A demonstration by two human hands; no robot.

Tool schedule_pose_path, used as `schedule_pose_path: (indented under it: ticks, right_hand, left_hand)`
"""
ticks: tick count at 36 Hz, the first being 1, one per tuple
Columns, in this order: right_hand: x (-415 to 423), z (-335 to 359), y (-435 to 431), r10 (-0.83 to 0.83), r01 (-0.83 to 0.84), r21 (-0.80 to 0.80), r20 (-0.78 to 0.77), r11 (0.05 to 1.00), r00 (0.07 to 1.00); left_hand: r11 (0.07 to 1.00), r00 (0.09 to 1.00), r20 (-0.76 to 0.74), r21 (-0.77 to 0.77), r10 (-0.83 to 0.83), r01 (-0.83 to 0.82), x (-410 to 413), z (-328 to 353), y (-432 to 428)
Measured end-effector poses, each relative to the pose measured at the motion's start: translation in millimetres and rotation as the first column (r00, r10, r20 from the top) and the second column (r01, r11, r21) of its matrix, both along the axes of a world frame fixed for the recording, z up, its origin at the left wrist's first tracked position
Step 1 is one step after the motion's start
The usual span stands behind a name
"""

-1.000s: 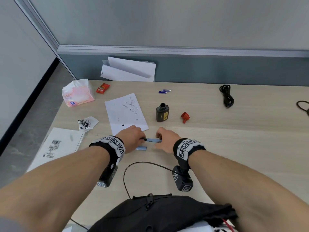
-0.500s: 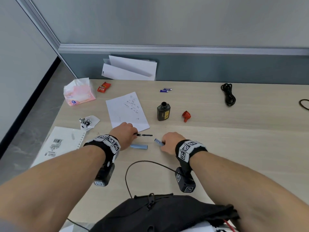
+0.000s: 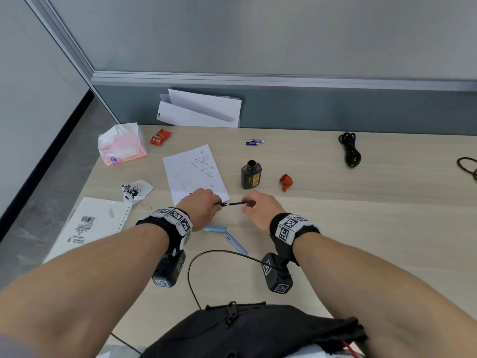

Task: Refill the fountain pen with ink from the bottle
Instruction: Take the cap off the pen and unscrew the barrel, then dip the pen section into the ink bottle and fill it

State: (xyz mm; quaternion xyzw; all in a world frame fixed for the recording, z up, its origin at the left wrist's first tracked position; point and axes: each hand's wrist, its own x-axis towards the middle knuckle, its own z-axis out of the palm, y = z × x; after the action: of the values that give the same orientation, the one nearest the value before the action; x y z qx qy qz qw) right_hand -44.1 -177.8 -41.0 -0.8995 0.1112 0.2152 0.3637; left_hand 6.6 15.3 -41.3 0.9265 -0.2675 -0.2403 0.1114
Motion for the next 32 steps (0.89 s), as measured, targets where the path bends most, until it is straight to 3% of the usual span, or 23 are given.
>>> schedule_pose_path:
  ticks: [4,9,15,21,27,32]
  right_hand:
    - [3,6,4,-0.028,0.027,0.098,0.007,0.995,1.000]
    - [7,12,15,-0.192,0.170,0.279,0.053,0.945,0.980]
    - [25,38,28,-0.377,0.301,0.496,0.058,0.815,0.924]
    - [34,64,28,-0.451,0.317,0.514,0.156,0.797,0.879]
    - [38,87,27,-0.525,0.318,0.605,0.199,0.730,0.828]
    - [40,106,30,-0.523,0.280,0.644,0.219,0.712,0.824]
  left_hand:
    - [1.000,1.000,-0.019,0.010,-0.002,0.002,-1,-2,2]
    - [0.999,0.998,-0.046,-0.029,0.035,-0.037,-1,4,7]
    - [0.987,0.995,-0.054,-0.130,0.086,-0.092,8,30,-2]
    - [0.957,0.989,-0.085,-0.253,0.122,-0.140,11,62,-10]
    - [0.953,0.988,0.113,-0.296,0.107,-0.069,15,82,-15]
    - [0.941,0.956,0.212,-0.312,0.204,-0.131,18,93,-15]
